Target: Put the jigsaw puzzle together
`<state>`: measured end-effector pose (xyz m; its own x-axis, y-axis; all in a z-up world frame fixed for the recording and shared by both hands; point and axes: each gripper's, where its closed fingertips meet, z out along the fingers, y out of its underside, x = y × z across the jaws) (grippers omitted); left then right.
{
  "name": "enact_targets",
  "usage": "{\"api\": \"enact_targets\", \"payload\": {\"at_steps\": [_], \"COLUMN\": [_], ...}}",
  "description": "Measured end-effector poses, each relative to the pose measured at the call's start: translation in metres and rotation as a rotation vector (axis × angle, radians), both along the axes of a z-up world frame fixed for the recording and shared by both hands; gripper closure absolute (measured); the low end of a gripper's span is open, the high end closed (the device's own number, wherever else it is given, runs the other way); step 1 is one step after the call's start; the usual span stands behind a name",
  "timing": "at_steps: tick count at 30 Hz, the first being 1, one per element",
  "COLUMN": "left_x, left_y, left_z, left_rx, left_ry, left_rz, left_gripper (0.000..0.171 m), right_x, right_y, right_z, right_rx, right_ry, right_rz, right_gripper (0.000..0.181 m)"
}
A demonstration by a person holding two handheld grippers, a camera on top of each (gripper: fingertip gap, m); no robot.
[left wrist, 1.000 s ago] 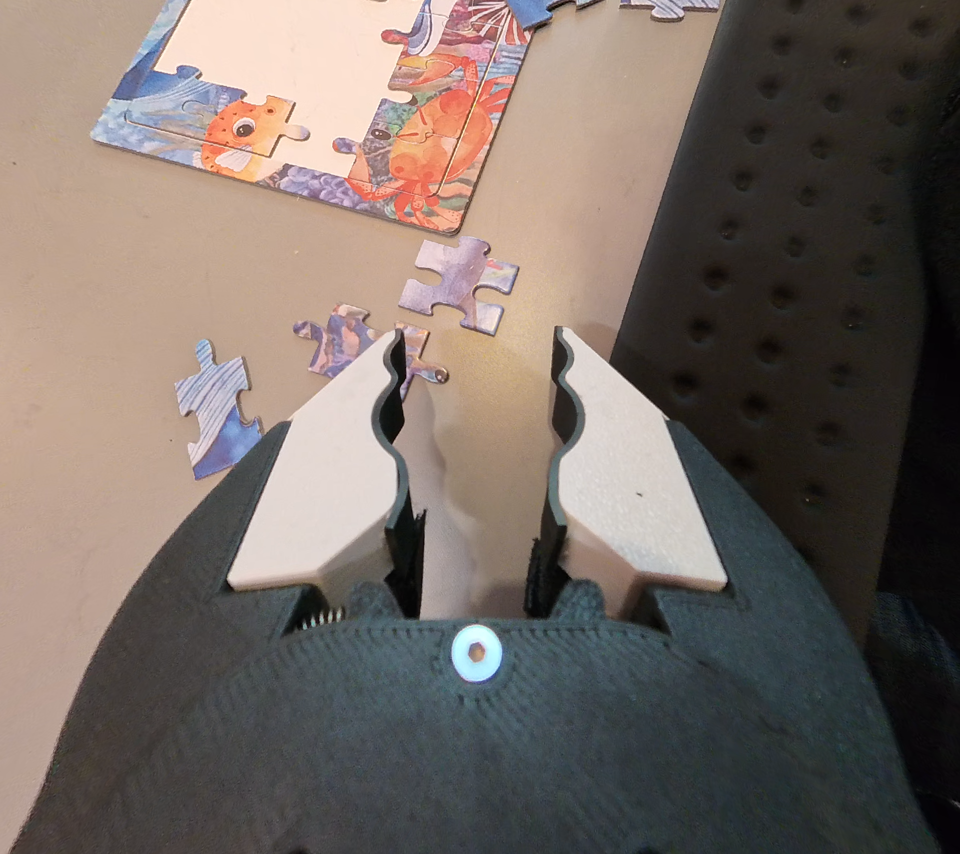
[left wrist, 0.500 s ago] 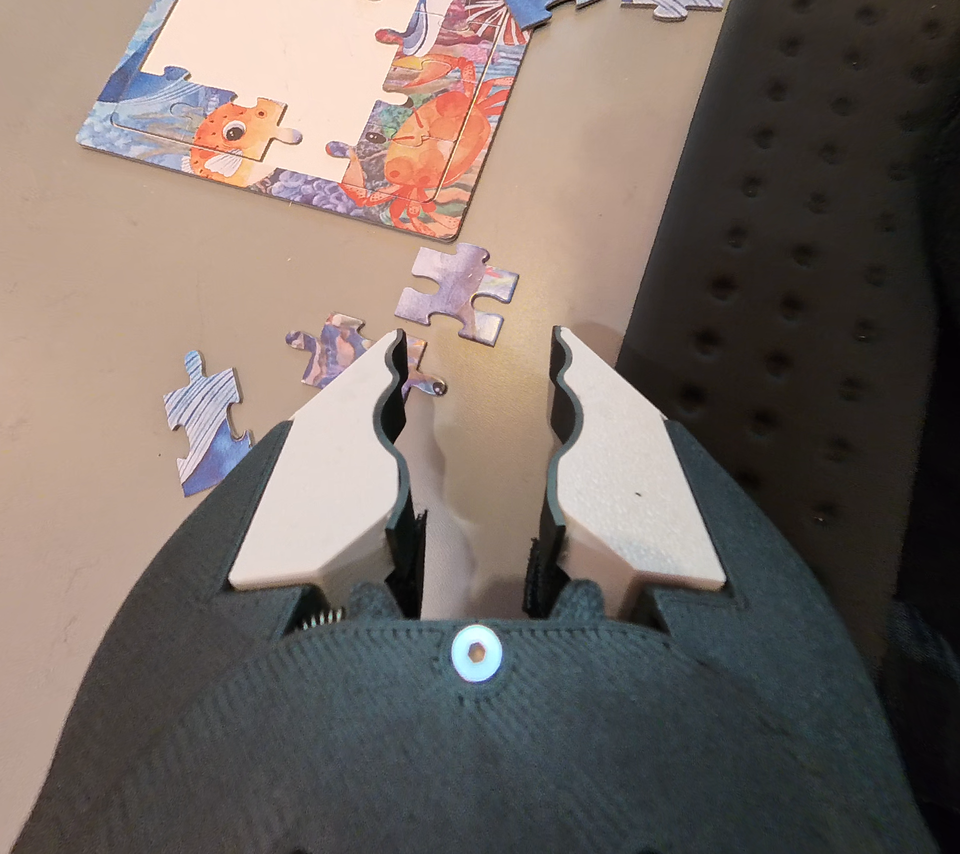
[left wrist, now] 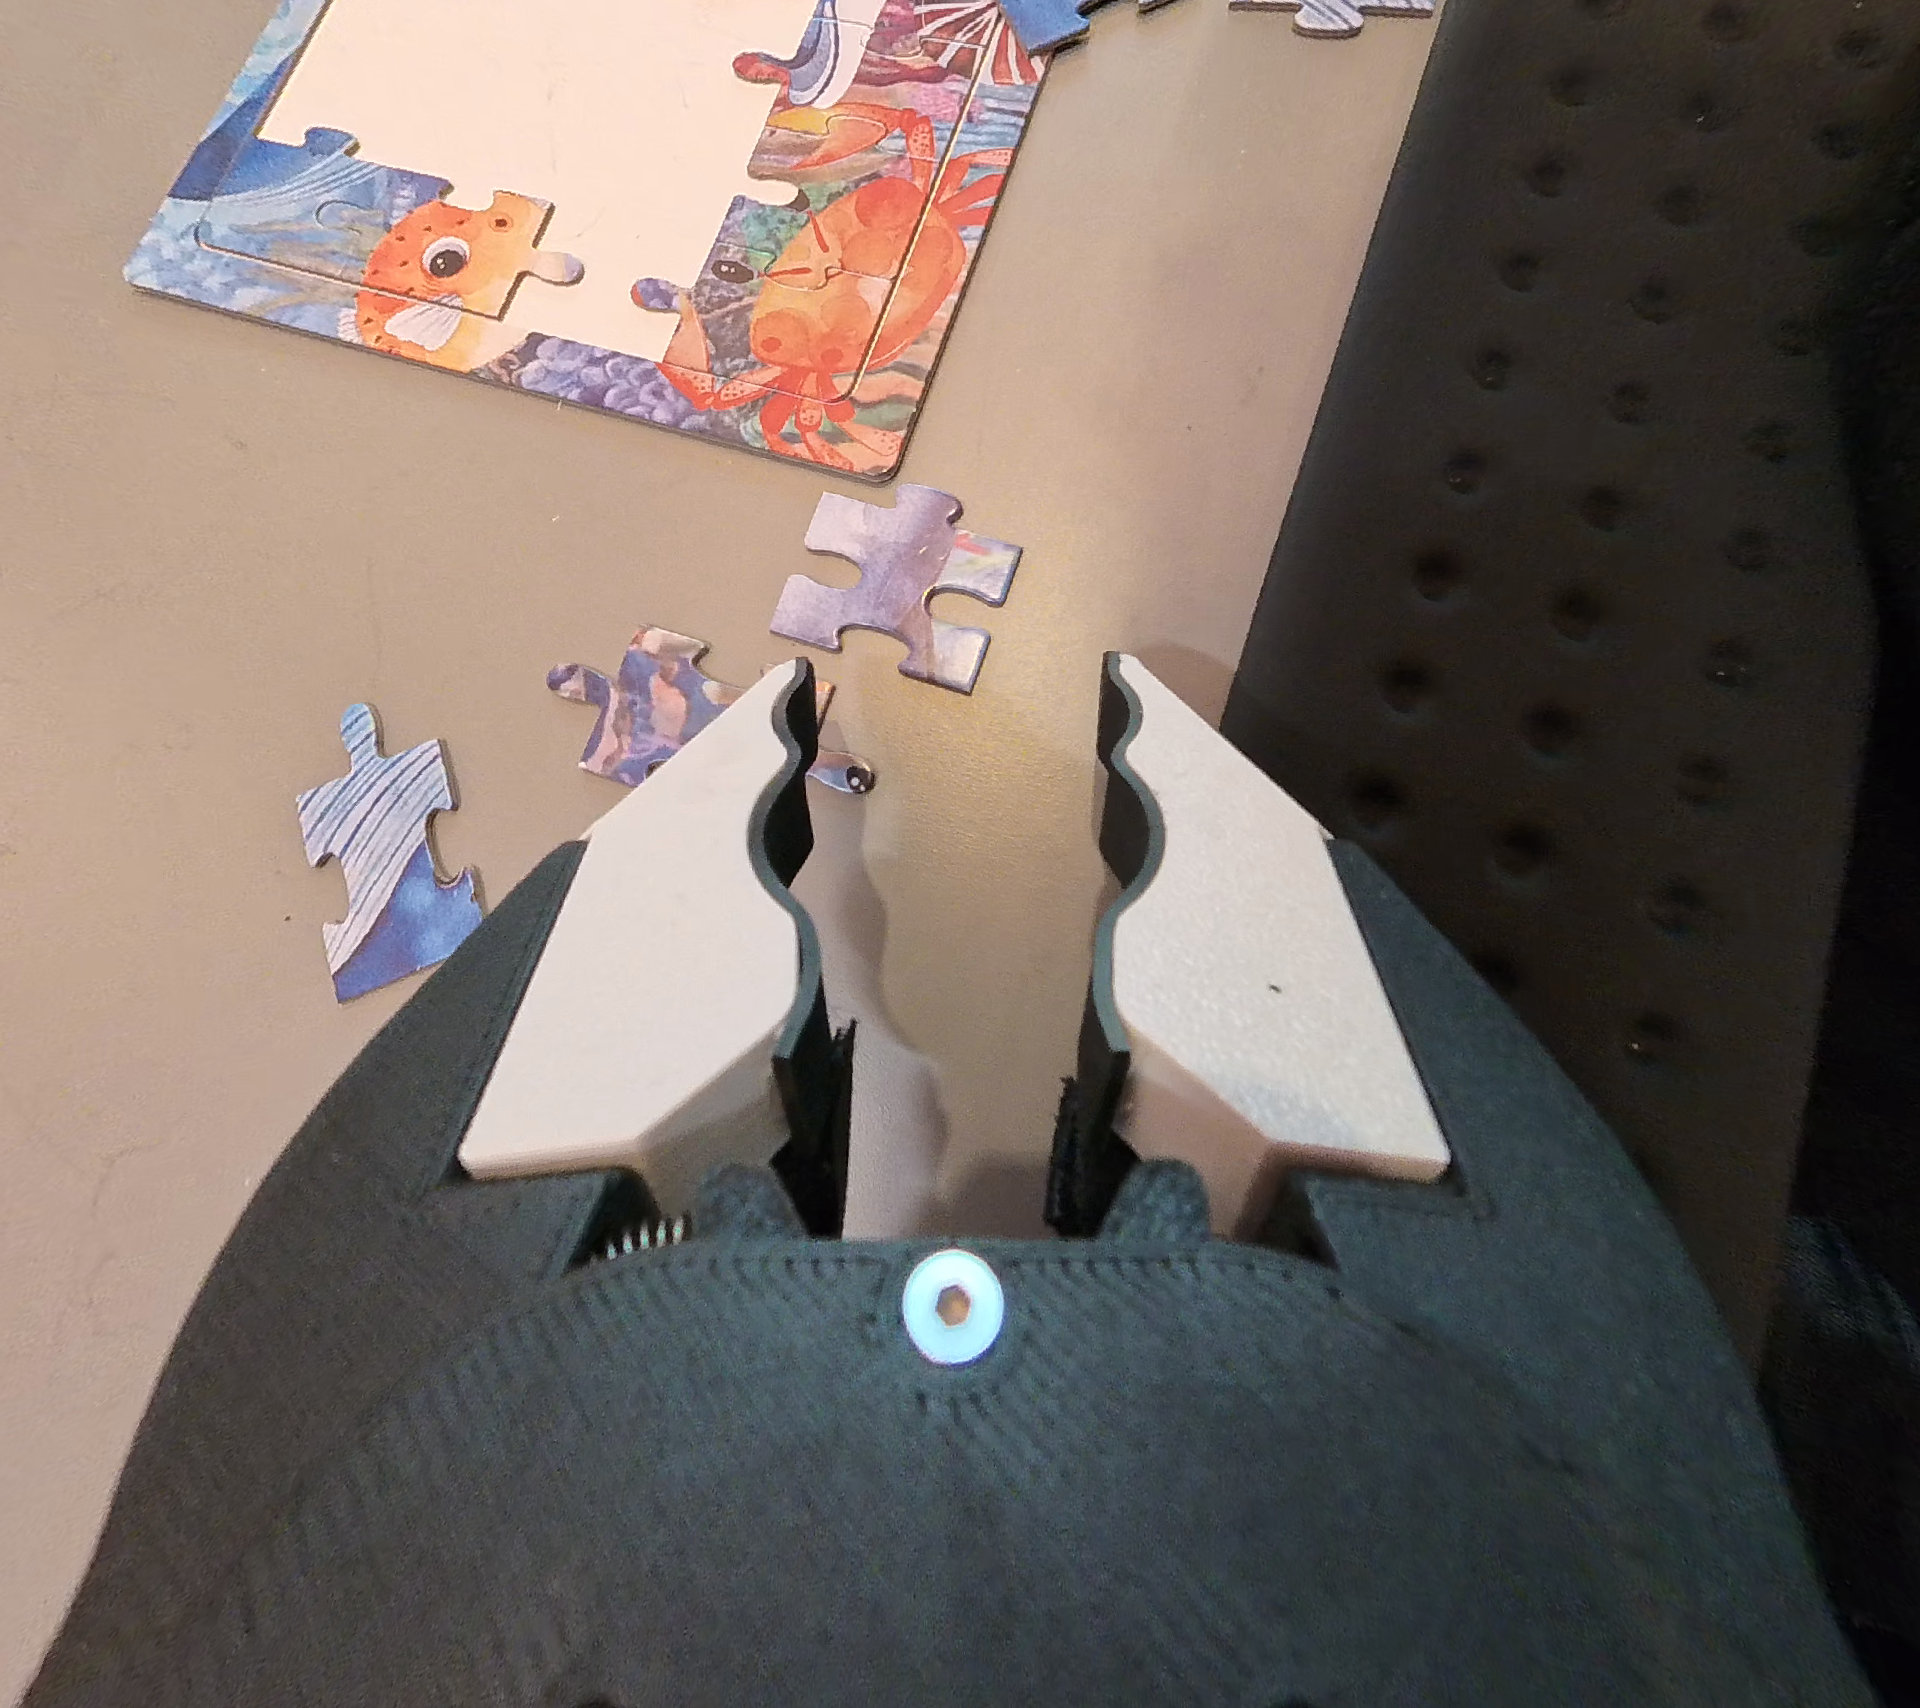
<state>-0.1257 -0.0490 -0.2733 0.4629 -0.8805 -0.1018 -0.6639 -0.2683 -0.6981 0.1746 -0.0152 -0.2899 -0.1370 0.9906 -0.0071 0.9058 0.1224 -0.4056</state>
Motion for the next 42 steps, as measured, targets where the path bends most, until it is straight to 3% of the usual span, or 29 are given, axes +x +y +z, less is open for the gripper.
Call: {"api": "enact_targets", "payload": {"at_steps": [4, 16, 24, 34, 42], "left_x": [0.000, 0.000, 0.000, 0.001, -0.002], "left_y": [0.000, 0.001, 0.002, 0.005, 0.007], "left_z": [0.000, 0.001, 0.000, 0.002, 0.005], "left_rx": [-0.001, 0.012, 0.020, 0.058, 0.088], "left_ry": [-0.005, -0.015, -0.018, -0.026, -0.060], "left_rz": [0.002, 0.002, 0.004, 0.009, 0.008], "left_gripper": [0.119, 0.120, 0.120, 0.121, 0.122], "right_x": [-0.005, -0.006, -0.025, -0.142, -0.220], "right_y": [0.000, -0.002, 0.006, 0.064, 0.089], "right_z": [0.000, 0.002, 0.030, 0.063, 0.030], "right_rx": [-0.012, -0.030, 0.014, 0.076, 0.011], "right_ry": [-0.006, 0.030, 0.088, 0.203, 0.114], "right_rz": [-0.012, -0.094, -0.083, 0.032, 0.066], "right_gripper": [0.167, 0.168, 0.168, 0.168, 0.168]}}
